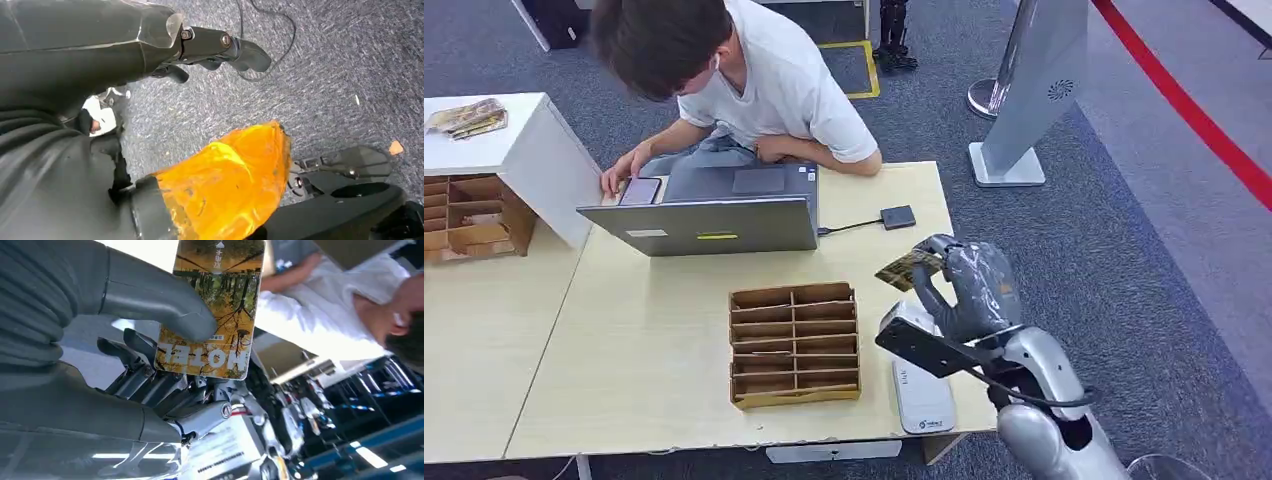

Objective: Pass the card to the sensor for recognition and then transmit it.

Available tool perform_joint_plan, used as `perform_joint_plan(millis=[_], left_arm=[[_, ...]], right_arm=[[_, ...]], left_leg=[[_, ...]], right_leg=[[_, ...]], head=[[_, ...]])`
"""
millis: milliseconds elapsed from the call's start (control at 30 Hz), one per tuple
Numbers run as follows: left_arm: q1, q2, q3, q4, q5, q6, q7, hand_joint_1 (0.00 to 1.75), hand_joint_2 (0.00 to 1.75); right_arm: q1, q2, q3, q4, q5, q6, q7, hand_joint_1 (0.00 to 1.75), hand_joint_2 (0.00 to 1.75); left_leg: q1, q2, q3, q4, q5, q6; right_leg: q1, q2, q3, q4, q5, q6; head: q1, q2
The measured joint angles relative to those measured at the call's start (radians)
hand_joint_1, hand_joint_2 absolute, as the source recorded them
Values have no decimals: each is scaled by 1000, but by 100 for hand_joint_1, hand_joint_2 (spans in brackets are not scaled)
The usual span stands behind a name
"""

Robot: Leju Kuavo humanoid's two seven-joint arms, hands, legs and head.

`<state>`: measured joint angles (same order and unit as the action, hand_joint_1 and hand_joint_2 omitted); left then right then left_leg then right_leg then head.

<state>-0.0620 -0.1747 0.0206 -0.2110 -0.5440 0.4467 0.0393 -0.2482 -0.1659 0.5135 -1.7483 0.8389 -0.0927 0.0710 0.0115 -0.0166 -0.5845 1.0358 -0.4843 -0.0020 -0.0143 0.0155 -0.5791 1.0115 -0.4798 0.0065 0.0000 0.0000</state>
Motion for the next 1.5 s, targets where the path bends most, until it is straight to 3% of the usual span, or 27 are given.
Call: perform_joint_plan(millis=[433, 633, 967, 1500], left_arm=[[7, 0, 9, 0, -3, -10, -2, 0, 0], [5, 0, 9, 0, -40, -29, 1, 0, 0], [-10, -8, 0, 0, -104, -54, 37, 0, 0], [-29, -10, -32, -5, -171, -96, 70, 0, 0]], right_arm=[[-35, 58, 27, 1, 29, 0, -3, 175, 175], [-92, 104, 56, 3, 85, -8, -19, 175, 175], [-156, 135, 93, 42, 91, -16, -73, 175, 175], [-305, 207, 135, 214, 196, -1, -18, 175, 175]], left_leg=[[0, 0, -1, 0, 0, 0], [0, 0, 0, 0, 0, 0], [0, 0, -1, 0, 0, 0], [0, 0, 0, 0, 1, 0]], right_leg=[[0, -1, 0, 0, 0, 0], [0, 0, 0, 0, 0, 0], [0, 0, 0, 0, 0, 0], [0, 0, 0, 0, 0, 0]], head=[[0, 0], [0, 0], [0, 0], [0, 0]])
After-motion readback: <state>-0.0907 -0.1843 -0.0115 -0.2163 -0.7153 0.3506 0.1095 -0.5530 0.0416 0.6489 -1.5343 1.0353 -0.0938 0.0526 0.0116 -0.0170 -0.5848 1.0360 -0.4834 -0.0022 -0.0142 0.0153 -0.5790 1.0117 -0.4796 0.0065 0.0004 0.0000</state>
